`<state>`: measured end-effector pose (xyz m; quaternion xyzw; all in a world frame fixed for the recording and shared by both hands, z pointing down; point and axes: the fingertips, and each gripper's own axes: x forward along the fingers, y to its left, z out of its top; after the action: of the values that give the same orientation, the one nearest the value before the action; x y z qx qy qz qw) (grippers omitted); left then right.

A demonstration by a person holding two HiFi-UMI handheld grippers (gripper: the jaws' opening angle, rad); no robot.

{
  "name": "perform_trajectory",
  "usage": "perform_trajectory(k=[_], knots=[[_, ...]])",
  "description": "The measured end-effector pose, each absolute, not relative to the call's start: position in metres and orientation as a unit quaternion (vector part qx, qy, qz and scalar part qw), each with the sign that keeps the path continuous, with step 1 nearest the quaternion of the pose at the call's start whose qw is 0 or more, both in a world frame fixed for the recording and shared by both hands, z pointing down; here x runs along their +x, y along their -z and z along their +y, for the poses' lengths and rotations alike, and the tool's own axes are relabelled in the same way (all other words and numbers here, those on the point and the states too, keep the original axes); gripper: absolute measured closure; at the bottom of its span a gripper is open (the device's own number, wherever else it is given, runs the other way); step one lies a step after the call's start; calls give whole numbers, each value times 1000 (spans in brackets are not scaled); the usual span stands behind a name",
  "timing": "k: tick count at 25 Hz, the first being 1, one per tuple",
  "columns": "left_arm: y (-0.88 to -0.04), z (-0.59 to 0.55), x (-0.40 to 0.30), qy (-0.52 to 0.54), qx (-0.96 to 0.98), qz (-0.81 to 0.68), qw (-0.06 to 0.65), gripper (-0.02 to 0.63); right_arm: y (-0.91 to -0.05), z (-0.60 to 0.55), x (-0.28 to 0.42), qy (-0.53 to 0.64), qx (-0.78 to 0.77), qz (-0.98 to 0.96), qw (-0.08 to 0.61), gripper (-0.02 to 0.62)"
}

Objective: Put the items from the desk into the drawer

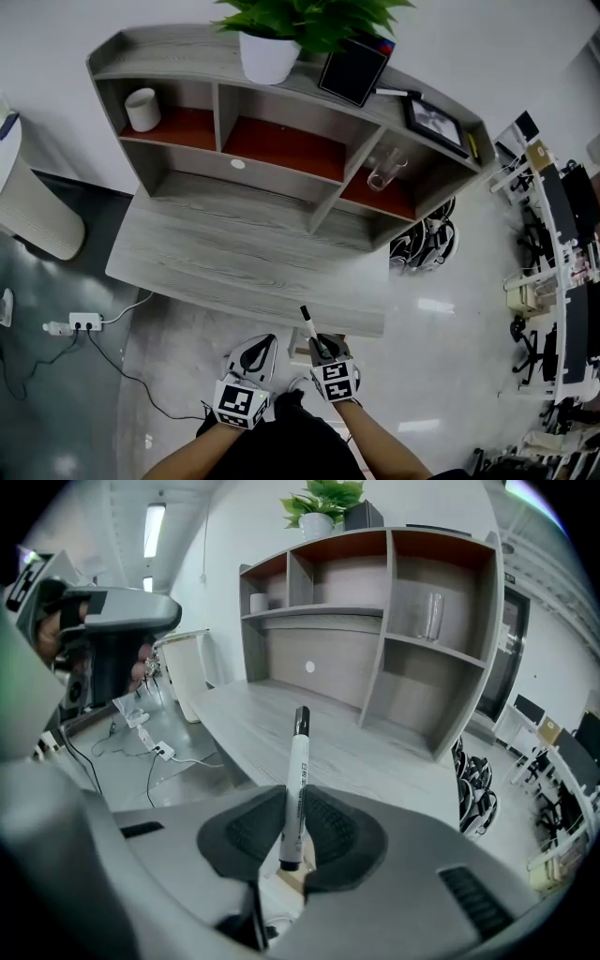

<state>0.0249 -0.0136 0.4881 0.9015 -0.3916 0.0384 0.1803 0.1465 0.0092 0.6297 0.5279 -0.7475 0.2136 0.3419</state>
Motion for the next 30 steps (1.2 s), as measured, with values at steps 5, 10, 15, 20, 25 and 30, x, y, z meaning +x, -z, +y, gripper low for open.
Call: perform_trajectory(k=[5,10,15,20,25,30], knots=[[-496,2,45,-45,889,-418,179,594,-645,28,170,-201,501,-758,365,517],[-502,22,73,-26,884,-429,185,594,-672,47,186,-196,460,-774,390,517],[-514,41,101,-23,880,-435,191,594,-703,64,209,-181,431,-773,429,517],[-524,50,112,-22,872,-447,200,594,-736,76,223,-177,402,-773,458,517],[-533,55,111,-30,862,-462,206,594,-764,82,228,-174,372,-775,481,517],[-533,59,109,-22,855,-472,213,594,-790,81,242,-174,363,-759,512,516]])
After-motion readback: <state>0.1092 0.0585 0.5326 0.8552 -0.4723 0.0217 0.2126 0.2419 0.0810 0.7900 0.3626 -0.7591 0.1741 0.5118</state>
